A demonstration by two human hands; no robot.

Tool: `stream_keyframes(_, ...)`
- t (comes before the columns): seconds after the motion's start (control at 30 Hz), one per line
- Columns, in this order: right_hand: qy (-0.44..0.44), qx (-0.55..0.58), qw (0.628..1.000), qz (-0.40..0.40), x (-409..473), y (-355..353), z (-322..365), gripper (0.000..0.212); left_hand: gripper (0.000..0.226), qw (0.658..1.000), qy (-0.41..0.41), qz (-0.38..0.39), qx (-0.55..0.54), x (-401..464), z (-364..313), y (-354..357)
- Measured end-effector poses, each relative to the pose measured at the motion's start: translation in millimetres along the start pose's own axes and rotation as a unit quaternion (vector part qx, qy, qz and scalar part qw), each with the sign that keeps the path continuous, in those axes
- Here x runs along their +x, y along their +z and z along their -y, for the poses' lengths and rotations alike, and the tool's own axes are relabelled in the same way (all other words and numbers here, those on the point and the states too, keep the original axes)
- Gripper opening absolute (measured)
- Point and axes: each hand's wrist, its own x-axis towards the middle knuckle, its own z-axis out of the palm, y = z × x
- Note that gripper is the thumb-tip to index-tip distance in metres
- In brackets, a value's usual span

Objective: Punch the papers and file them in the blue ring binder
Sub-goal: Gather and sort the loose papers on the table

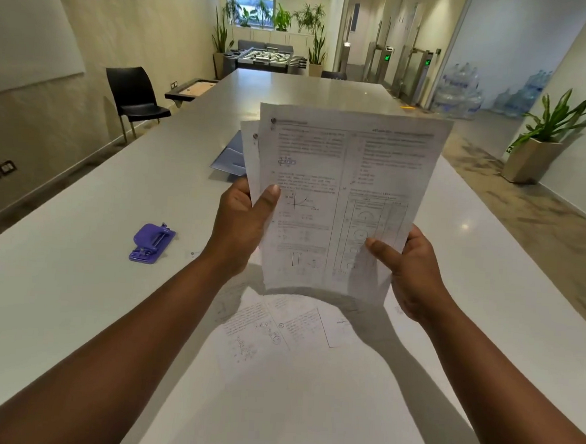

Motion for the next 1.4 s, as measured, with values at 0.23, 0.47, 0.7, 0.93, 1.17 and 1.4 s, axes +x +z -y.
stream_keyframes(0.23, 0.021, -0.034, 0.999, 0.034, -4, 5, -5, 0.032, 0.023, 0.997, -0.052, 0.054, -0.005, -10, 12, 1)
stream_keyframes(0.47, 0.009, -0.044, 0.998, 0.053, -1, 3, 2, 0.028, 0.019, 0.998, -0.046, 0.046, -0.002, -7, 18, -5)
stream_keyframes(0.7, 0.019, -0.053, 0.997, 0.049, -3, 4, -3, 0.028, 0.016, 0.995, -0.067, 0.070, 0.006, -12, 27, -3)
stream_keyframes(0.93, 0.028, -0.052, 0.997, 0.042, -3, 5, -7, 0.028, 0.021, 0.991, -0.104, 0.082, 0.018, -20, 41, -2)
stream_keyframes(1.17, 0.075, -0.102, 0.992, 0.027, 10, -6, -5, 0.021, 0.024, 0.992, -0.090, 0.034, 0.084, -12, 45, -12)
stream_keyframes(1.4, 0.164, -0.438, 0.881, -0.069, 24, -57, -51, 0.073, 0.020, 0.976, -0.166, -0.008, 0.138, -13, 73, -23)
